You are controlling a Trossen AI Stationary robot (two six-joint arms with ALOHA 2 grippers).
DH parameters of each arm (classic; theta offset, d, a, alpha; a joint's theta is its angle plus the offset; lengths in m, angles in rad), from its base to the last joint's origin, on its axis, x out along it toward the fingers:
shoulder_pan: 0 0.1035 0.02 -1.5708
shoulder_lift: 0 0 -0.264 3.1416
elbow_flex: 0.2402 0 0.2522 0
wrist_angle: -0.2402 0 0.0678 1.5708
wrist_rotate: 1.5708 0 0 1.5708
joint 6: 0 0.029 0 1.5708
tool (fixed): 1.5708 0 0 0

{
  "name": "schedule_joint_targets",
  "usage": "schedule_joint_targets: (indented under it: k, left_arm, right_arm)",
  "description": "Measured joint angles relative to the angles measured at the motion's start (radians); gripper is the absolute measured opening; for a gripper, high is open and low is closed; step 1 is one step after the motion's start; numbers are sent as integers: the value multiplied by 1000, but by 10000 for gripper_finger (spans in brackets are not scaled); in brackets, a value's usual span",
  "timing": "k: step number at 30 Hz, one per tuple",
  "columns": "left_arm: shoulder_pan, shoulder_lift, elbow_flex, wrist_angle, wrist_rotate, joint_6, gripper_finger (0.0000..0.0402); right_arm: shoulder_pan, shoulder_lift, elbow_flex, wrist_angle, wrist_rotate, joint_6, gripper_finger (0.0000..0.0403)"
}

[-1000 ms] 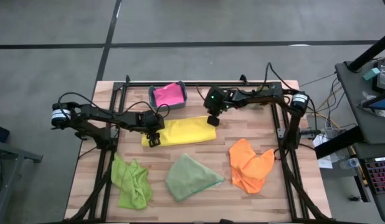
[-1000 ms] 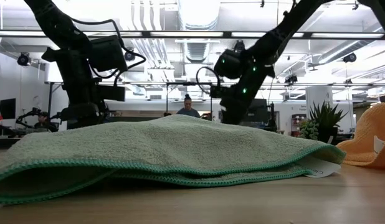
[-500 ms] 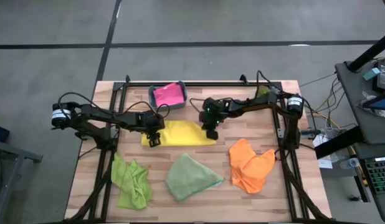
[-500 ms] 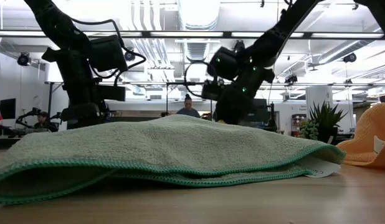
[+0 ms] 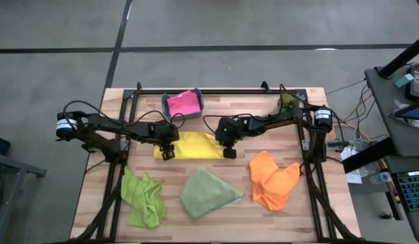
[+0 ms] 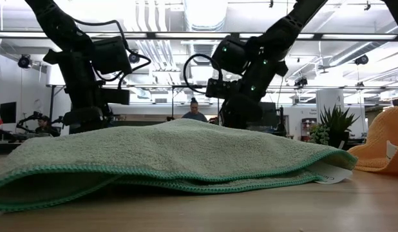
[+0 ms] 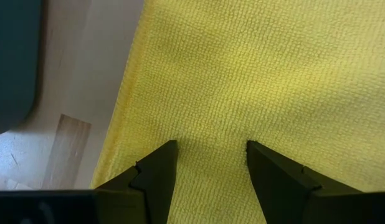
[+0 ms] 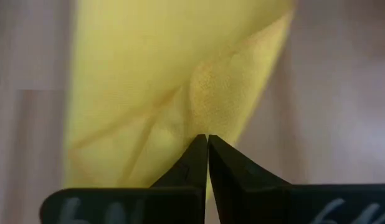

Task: Fold microfiber towels
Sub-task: Fold the yellow microfiber towel

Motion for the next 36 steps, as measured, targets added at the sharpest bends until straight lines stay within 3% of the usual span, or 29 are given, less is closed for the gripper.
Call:
schedule_joint_targets:
  k: [3,12,24,29,36]
  left_arm:
    - [0,0,0,0,0,0,180]
    - [0,0,0,0,0,-1,180]
    - [0,1,0,4,0,-2,180]
    - [0,1,0,3,0,-1,180]
    - [0,1,0,3,0,0,180]
  right_arm:
    - [1,-46,0,-36,120,7,8]
    - [46,-145,0,2,100,61,9]
    - [92,16,1,280,56,188,9]
    - [87,81,0,301,72,199,9]
    - [49,65,0,137,287,162,9]
